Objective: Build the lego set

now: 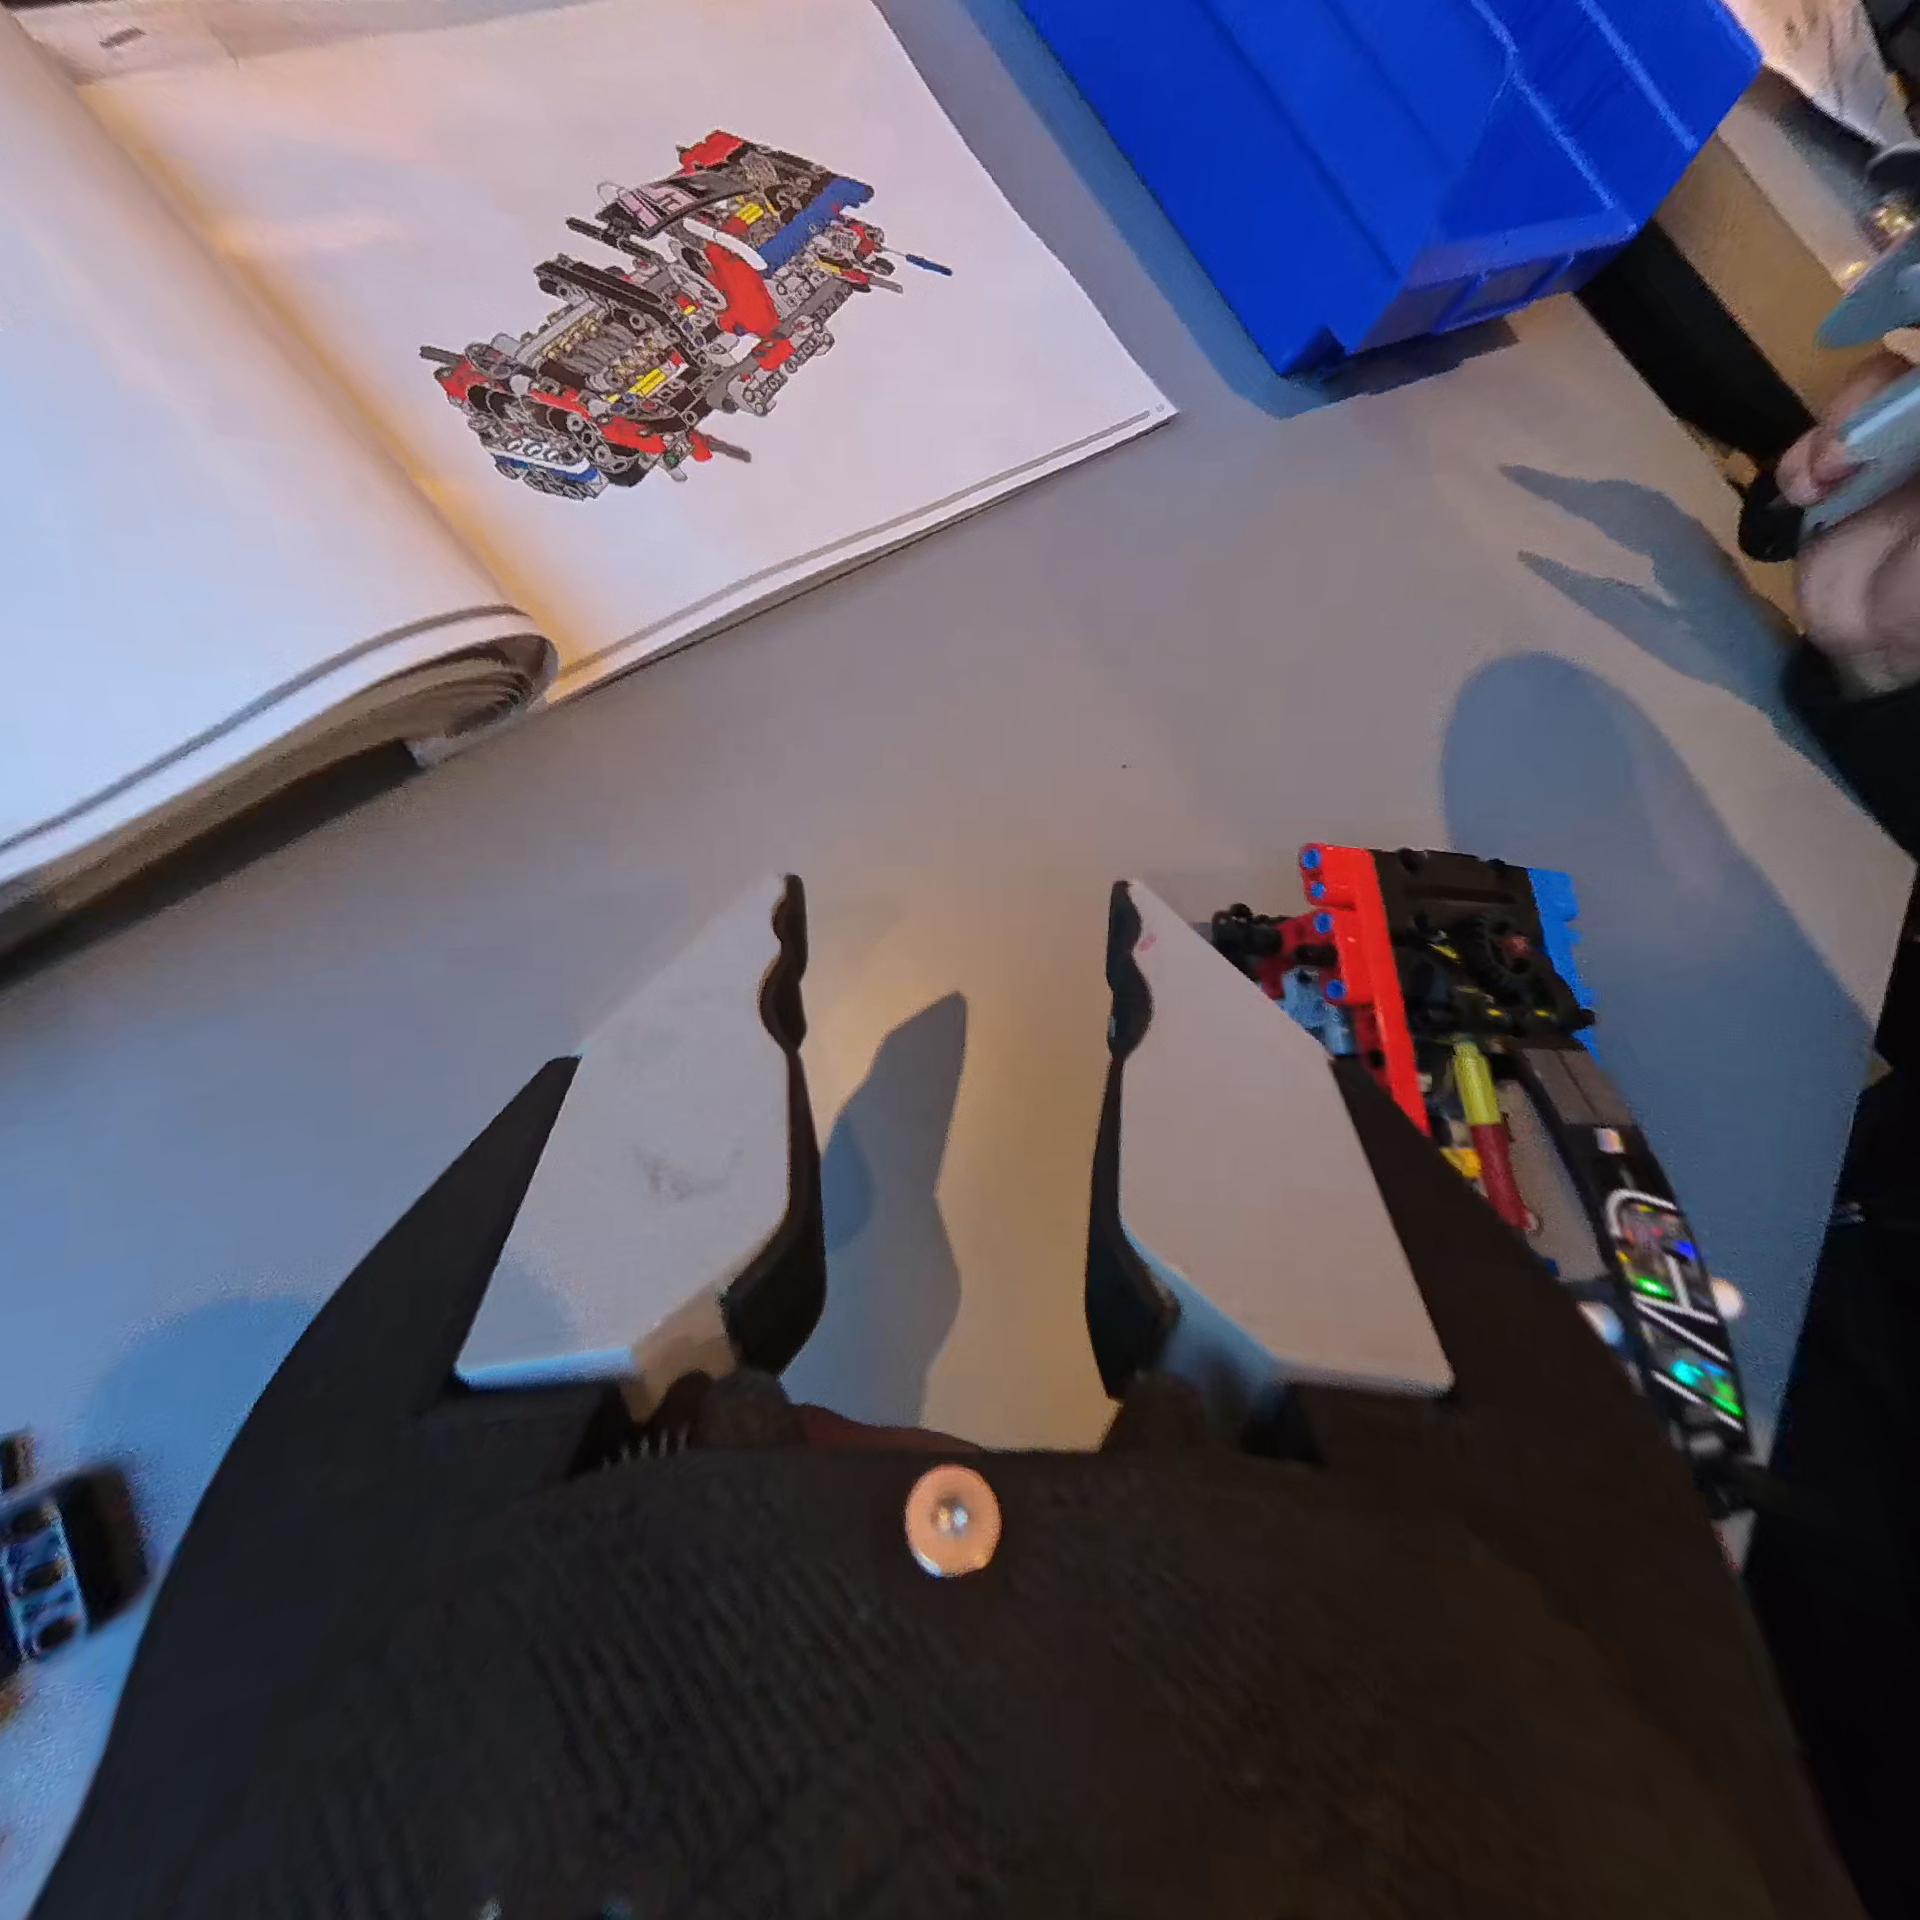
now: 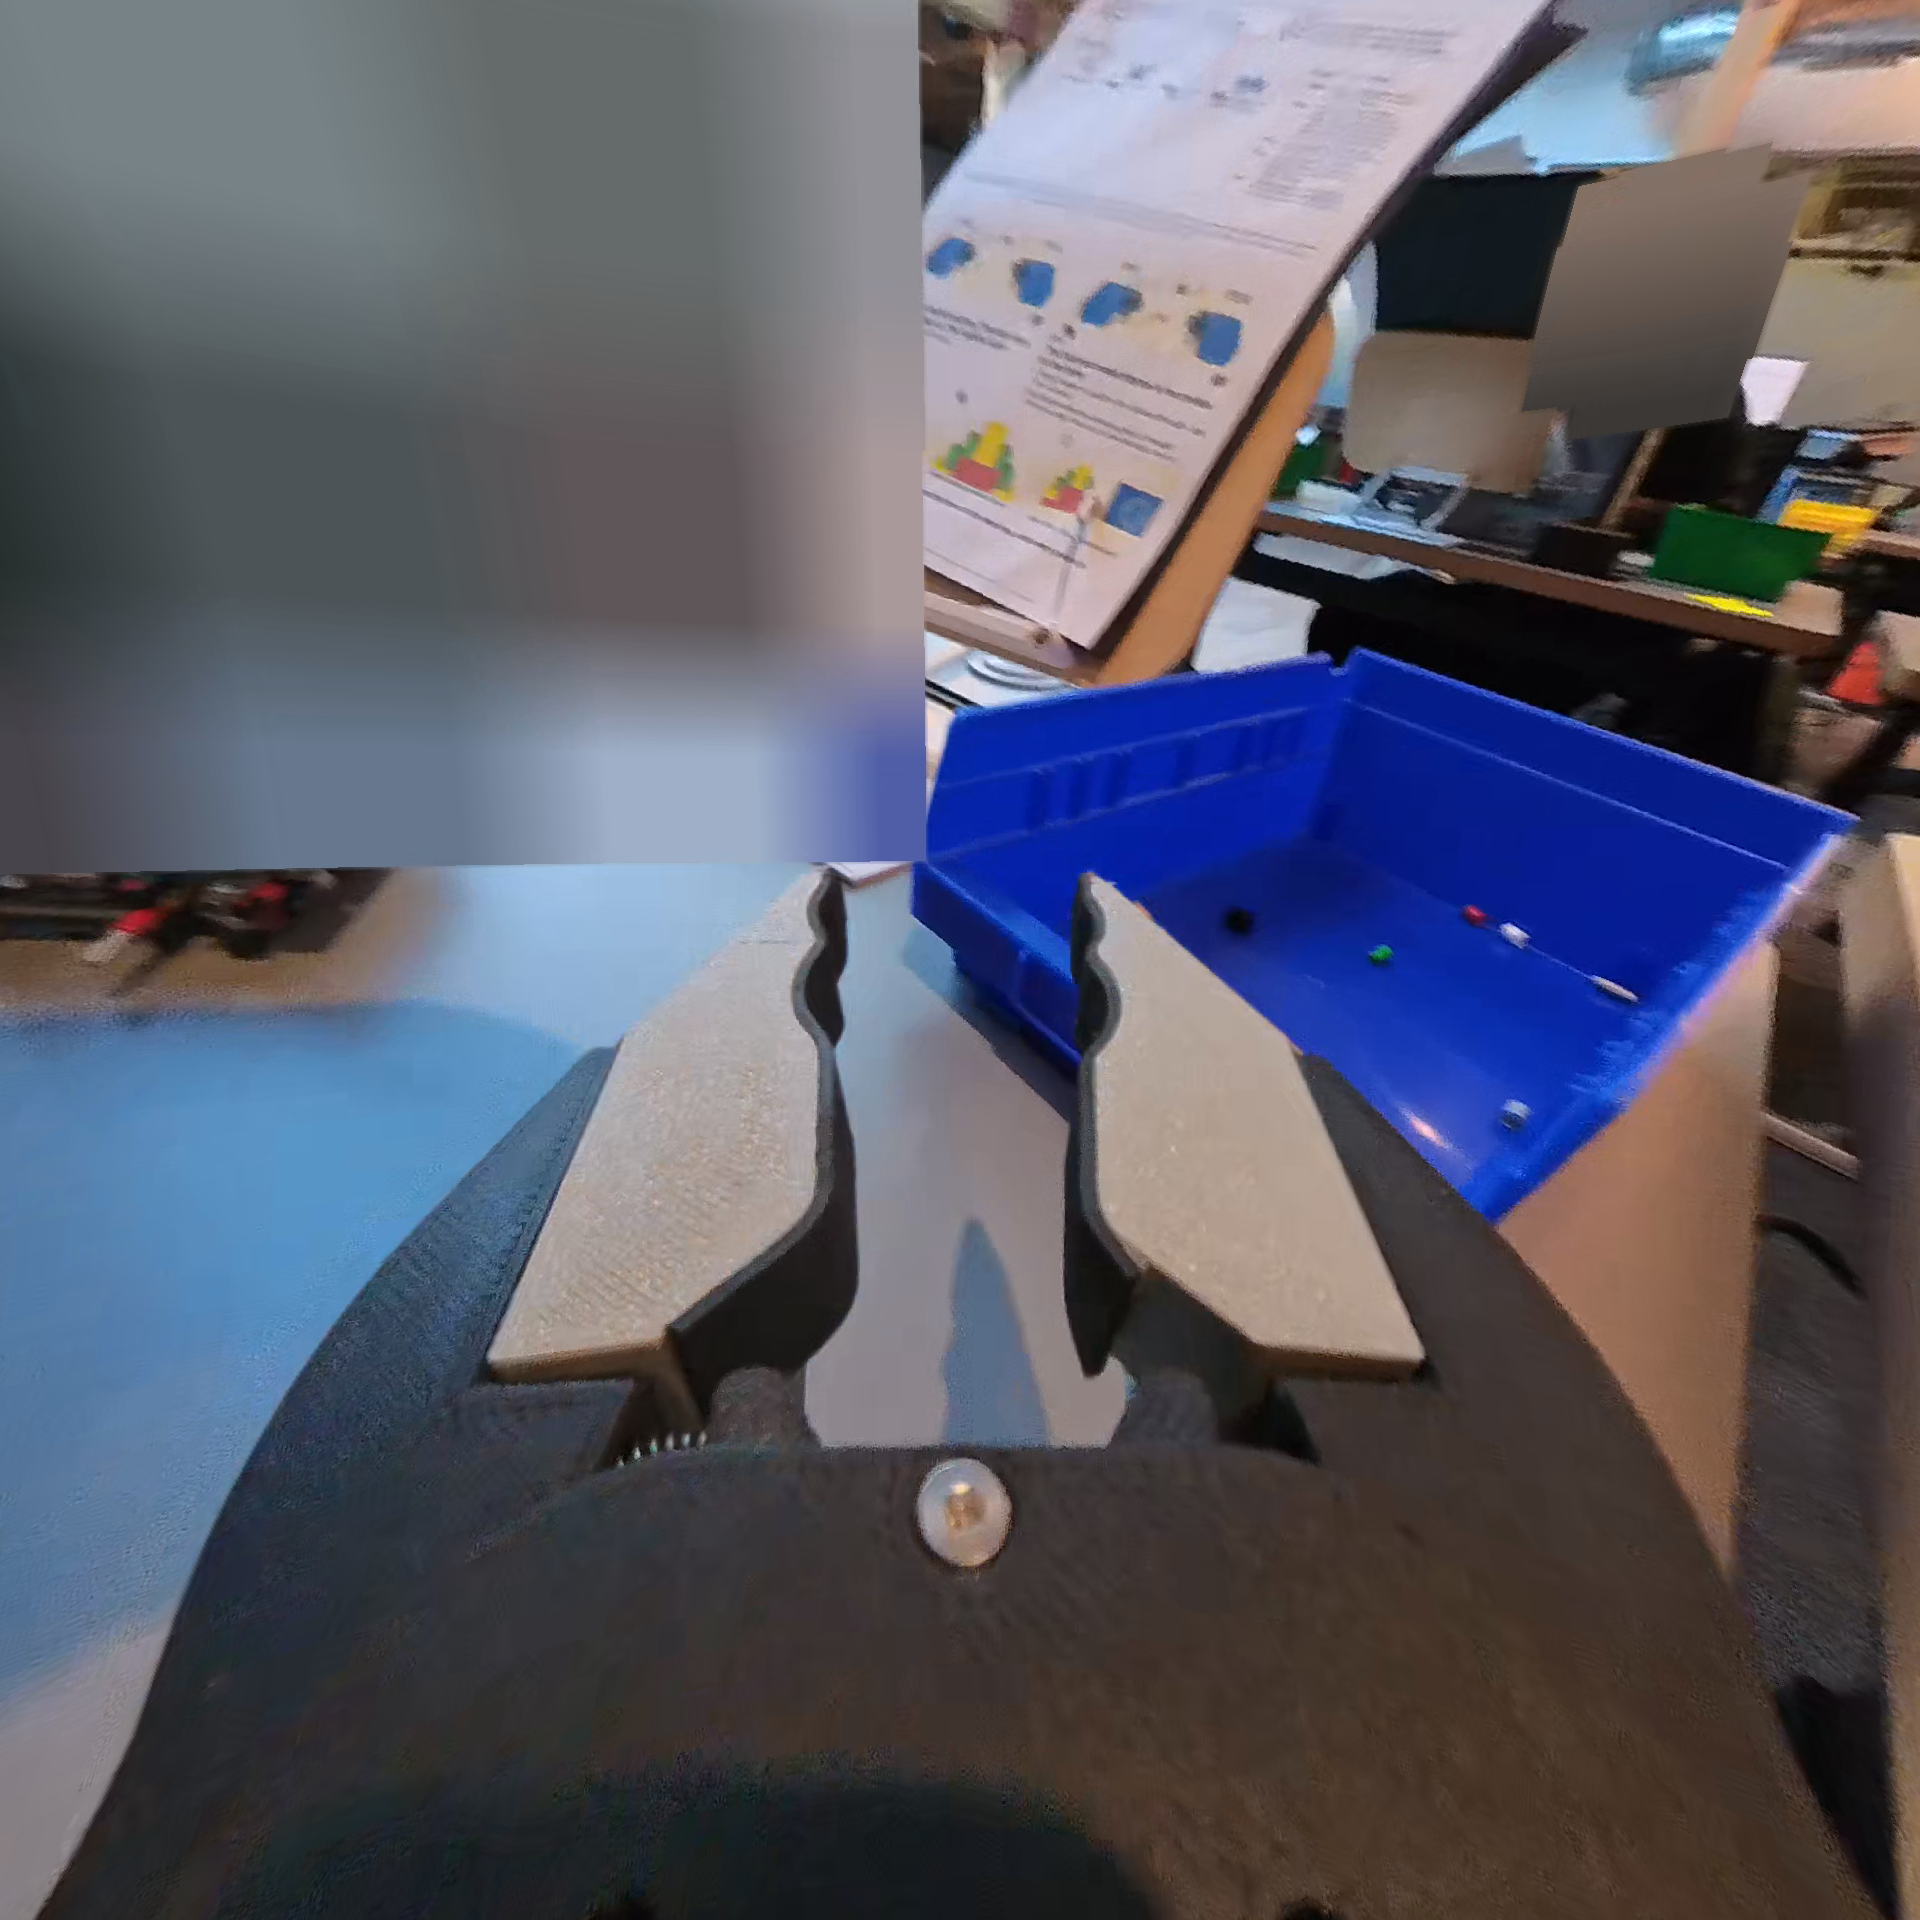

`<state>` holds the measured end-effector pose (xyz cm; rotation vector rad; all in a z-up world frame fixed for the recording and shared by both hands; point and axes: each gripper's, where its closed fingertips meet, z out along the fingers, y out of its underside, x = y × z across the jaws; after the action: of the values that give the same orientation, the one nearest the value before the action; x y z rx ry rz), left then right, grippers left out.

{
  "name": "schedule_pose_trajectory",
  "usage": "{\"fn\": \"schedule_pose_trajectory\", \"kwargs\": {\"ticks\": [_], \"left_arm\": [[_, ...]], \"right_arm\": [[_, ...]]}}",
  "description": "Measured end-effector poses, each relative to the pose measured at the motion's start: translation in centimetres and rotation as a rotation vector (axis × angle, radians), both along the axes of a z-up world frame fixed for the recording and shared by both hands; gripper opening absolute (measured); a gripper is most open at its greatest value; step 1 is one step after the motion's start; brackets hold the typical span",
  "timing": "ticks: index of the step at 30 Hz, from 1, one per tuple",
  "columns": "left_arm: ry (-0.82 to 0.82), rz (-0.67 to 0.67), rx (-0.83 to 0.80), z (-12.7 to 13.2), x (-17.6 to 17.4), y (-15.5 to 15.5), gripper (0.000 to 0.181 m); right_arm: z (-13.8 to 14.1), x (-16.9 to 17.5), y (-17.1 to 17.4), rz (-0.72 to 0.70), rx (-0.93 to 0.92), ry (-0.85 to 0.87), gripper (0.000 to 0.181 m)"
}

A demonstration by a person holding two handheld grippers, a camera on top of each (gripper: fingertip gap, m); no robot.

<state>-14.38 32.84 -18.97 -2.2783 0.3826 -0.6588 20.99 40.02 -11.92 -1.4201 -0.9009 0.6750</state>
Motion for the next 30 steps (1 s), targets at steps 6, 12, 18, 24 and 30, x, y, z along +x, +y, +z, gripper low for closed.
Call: {"fn": "schedule_pose_trajectory", "kwargs": {"ticks": [6,12,18,24,30], "left_arm": [[-0.014,0.018,0.053,2.7,1.4,-3.0,0.049],[0.169,-0.174,0.13,6.8,10.1,-2.8,0.046],[0.15,-0.17,-0.046,5.5,24.0,1.6,0.047],[0.056,-0.071,0.029,4.7,32.1,0.9,0.054],[0.264,-0.02,0.179,1.9,30.8,0.4,0.055]], "right_arm": [[-4.9,-0.7,1.3,-0.072,-0.103,-0.202,0.044],[-6.8,-1.1,1.8,-0.098,-0.181,-0.294,0.037],[-6.2,-0.1,3.4,-0.195,-0.165,-0.26,0.048],[-1.2,-0.7,-0.3,0.018,-0.042,-0.023,0.061],[-3.0,-2.5,-2.3,0.186,-0.38,0.038,0.014]]}}
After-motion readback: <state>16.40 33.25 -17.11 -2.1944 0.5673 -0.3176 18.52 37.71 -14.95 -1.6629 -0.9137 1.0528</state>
